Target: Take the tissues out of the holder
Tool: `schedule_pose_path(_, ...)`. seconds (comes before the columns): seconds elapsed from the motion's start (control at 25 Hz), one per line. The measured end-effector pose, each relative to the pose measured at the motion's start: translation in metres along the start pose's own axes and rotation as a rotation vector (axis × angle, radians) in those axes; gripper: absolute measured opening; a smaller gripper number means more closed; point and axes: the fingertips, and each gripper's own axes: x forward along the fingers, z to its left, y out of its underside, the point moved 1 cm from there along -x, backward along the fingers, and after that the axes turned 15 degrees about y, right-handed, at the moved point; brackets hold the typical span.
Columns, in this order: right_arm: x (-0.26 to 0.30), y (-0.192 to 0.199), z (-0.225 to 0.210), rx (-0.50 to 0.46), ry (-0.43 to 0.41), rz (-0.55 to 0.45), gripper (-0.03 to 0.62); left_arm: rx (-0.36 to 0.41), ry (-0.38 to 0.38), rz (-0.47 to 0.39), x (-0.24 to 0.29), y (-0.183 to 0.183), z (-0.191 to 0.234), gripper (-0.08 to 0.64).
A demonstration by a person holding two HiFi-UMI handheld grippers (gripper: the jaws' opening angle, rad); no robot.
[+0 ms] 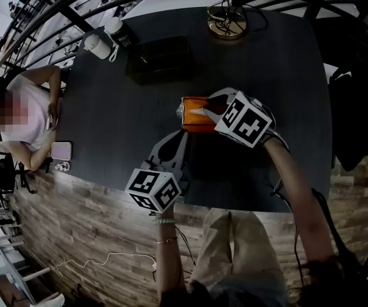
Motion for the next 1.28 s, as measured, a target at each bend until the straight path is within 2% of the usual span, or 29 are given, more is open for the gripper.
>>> schedule_pose_path(0.08,0.000,0.000,-0.003,0.015,0.014,-0.009,0.091,0.004,0.003,-0.002,0.001,-0.002,-0.002,0.008)
schedule_pose_path(0.24,-0.007,-0.004,-0.007,0.059,0.041,-0.052,0.092,0.018,0.010,-0.011,0.001,-0.008,-0.008,0.008)
schedule_pose_path(0.52,-0.044,-0.030,-0.010,0.319,0.016,-0.215,0.091,0.045,0.025,-0.050,-0.002,-0.029,-0.026,0.008)
schedule_pose_path(0.64,-0.064,-0.044,-0.009,0.387,0.003,-0.296,0.089,0.070,0.037,-0.067,-0.003,-0.040,-0.033,0.008)
schedule_pose_path(0.8,-0.089,-0.060,-0.007,0.415,0.019,-0.374,0.082,0.117,0.062,-0.079,-0.006,-0.055,-0.044,0.008)
schedule_pose_path(0.96,-0.108,-0.068,-0.003,0.430,0.052,-0.424,0.034,0.156,0.083,-0.085,-0.010,-0.066,-0.055,0.008)
schedule_pose_path(1.28,-0.142,-0.076,0.007,0.443,0.093,-0.502,0.018,0.236,0.129,-0.099,-0.014,-0.078,-0.079,0.008)
